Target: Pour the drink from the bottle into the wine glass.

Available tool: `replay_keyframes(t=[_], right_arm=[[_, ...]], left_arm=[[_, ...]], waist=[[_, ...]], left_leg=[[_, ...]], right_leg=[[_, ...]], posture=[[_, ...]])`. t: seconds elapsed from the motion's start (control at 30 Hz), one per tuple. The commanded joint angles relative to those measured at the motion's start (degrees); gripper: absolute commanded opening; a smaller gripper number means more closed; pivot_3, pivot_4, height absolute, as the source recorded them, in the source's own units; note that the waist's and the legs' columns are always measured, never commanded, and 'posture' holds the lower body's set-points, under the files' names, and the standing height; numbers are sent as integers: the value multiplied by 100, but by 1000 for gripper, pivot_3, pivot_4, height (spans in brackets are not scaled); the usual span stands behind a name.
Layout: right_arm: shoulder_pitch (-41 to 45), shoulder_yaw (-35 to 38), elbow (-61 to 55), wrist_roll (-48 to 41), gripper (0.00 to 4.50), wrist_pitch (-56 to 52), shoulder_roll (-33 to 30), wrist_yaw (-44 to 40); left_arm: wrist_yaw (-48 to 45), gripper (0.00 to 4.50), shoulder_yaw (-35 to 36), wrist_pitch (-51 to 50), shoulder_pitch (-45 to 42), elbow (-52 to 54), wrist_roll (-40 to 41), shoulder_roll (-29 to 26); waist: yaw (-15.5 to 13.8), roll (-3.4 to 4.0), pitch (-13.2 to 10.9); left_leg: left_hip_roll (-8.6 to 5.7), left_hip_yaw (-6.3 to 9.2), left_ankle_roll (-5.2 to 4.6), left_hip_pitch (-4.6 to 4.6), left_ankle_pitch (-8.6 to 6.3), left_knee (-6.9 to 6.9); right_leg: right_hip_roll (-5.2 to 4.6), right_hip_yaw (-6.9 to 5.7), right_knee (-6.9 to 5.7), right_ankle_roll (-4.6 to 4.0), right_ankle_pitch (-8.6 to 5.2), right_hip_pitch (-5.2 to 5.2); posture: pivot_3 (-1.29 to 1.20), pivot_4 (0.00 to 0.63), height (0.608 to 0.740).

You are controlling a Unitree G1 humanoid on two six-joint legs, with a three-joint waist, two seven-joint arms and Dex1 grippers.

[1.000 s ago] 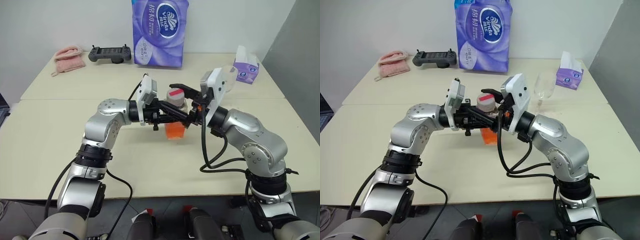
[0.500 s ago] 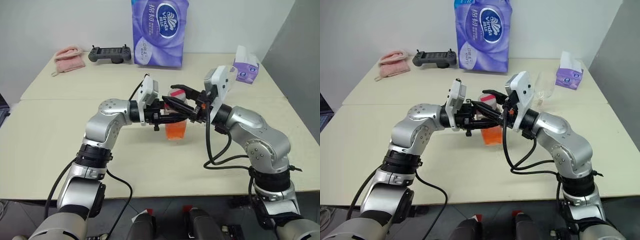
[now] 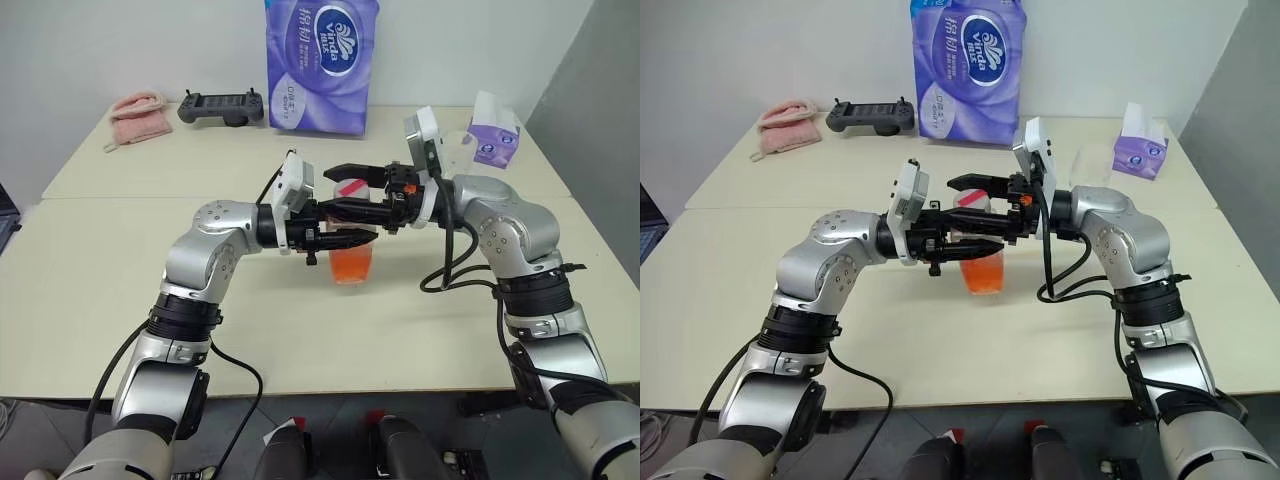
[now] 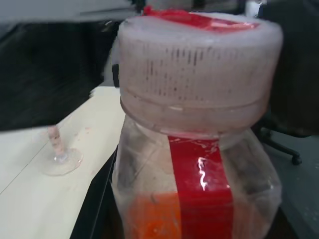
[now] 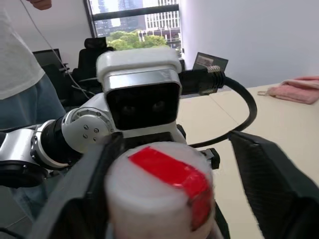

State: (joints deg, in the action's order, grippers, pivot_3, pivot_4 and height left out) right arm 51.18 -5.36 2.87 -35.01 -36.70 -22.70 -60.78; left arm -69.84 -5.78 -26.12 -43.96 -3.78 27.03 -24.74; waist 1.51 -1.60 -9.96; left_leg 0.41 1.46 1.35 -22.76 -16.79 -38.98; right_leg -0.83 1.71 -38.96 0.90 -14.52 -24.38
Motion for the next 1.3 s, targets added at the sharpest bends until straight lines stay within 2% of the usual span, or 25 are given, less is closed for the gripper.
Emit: replay_keyframes(t=[0.03, 0.2, 0.33, 0.47, 0.7, 0.8, 1.0, 1.17, 1.3], right_arm=[[-276, 440, -777, -193, 4449, -204, -343, 222], [-907, 868, -2056, -440, 4449, -707, -677, 1014], [-1143, 736, -2982, -293, 4449, -802, -234, 2123], [-1094, 348, -3201, -4, 4449, -801, 102, 2713], [-1168, 249, -3196, 41, 4449, -757, 109, 2910], [-1236, 257, -3165, 33, 3901, -710, 74, 2878], [-1212, 293, -3134, -16, 1795, -679, 74, 2860], [-1176, 293, -3005, -53, 1811, -621, 34, 2714], [-685, 306, -2034, -177, 1811, -218, -113, 1685]], left_arm=[[-14, 1736, 130, 20, 2, 257, 151, -70], [-43, 1736, 147, 94, 5, 136, 127, -108], [-39, 1736, 115, 137, -76, 18, 93, -51], [-96, 1736, 97, 170, -164, -103, 63, -17], [-134, 1736, 74, 195, -229, -183, 24, -16], [-89, 1736, 89, 206, -243, -198, 4, -4], [-73, 1736, 101, 211, -197, -163, -2, -36], [-54, 1736, 98, 225, -199, -159, 3, -25], [-64, 1736, 101, 188, -239, -115, 56, 7]], waist=[[-1, 0, 0], [3, 0, 0], [41, 0, 0], [28, 1, 0], [1, 0, 0], [7, 0, 0], [14, 0, 0], [14, 0, 0], [18, 0, 0]], left_leg=[[0, 1, 0, 0, 0, -1], [1, 1, 0, -1, 0, 2], [5, -1, -1, 4, 0, 2], [5, -1, 1, 3, 1, 3], [-6, -1, 0, 1, 0, -1], [-3, 0, 0, 2, 0, 0], [-2, -1, -1, 2, 0, 0], [-2, -1, -1, 2, 0, 0], [-3, -4, -2, 3, 0, 0]], right_leg=[[0, -1, 0, 0, 0, 0], [0, 0, 0, 0, 0, -1], [4, 2, -3, 0, 0, -1], [10, 2, -2, 0, 0, -1], [9, 2, 0, 1, 0, 1], [9, 1, -1, 0, 0, 0], [10, 1, -1, 0, -1, 0], [10, 2, -1, 0, 0, 0], [24, 2, -1, 0, 0, 1]], posture=[[0, 150, 740], [0, 150, 740], [0, 150, 740], [0, 150, 740], [0, 150, 740], [0, 150, 740], [0, 150, 740], [0, 150, 740], [0, 150, 740]])
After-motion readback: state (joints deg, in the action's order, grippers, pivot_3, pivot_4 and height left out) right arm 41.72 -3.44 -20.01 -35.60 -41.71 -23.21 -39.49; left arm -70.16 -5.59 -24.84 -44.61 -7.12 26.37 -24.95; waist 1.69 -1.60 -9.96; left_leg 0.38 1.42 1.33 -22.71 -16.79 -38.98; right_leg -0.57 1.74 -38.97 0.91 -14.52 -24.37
